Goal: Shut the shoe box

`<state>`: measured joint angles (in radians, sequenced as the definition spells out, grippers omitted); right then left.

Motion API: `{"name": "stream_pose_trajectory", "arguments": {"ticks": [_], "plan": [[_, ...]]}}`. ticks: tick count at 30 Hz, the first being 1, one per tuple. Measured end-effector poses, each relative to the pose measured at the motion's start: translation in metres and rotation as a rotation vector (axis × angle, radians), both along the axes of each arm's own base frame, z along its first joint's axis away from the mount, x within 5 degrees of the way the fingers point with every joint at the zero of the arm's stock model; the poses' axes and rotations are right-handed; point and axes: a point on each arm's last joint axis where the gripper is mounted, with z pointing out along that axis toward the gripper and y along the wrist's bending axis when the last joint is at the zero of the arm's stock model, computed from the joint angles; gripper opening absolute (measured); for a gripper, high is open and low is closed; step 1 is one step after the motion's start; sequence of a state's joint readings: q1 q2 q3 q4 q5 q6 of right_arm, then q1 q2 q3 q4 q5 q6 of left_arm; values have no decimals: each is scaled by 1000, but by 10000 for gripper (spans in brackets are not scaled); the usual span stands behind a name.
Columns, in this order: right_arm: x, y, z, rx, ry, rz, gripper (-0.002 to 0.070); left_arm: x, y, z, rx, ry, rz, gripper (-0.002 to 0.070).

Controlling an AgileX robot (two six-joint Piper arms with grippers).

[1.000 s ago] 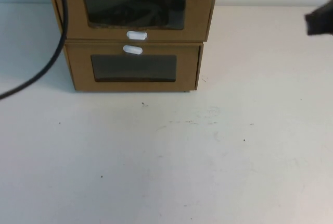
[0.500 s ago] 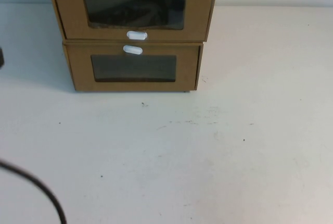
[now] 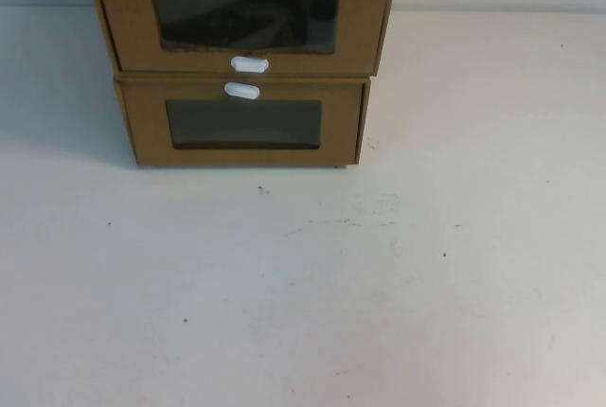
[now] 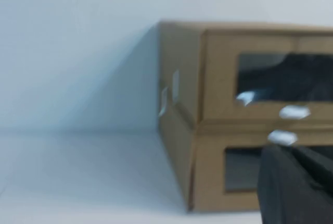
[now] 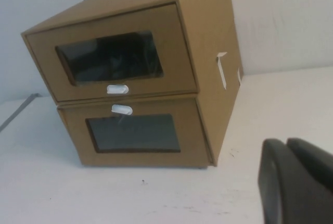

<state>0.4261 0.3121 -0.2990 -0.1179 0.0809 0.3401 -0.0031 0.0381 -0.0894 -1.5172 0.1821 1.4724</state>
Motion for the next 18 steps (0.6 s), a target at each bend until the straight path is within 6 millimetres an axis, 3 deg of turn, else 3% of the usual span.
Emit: {"name": "stream_pose_trajectory", "arguments": {"ticks": [5, 18], "plan": [[0, 0, -1, 3, -3, 1, -13, 6, 12, -36, -80, 98, 126, -5], [0, 0, 1, 13, -24, 2, -13, 6, 16, -37, -139, 106, 171, -5]]}}
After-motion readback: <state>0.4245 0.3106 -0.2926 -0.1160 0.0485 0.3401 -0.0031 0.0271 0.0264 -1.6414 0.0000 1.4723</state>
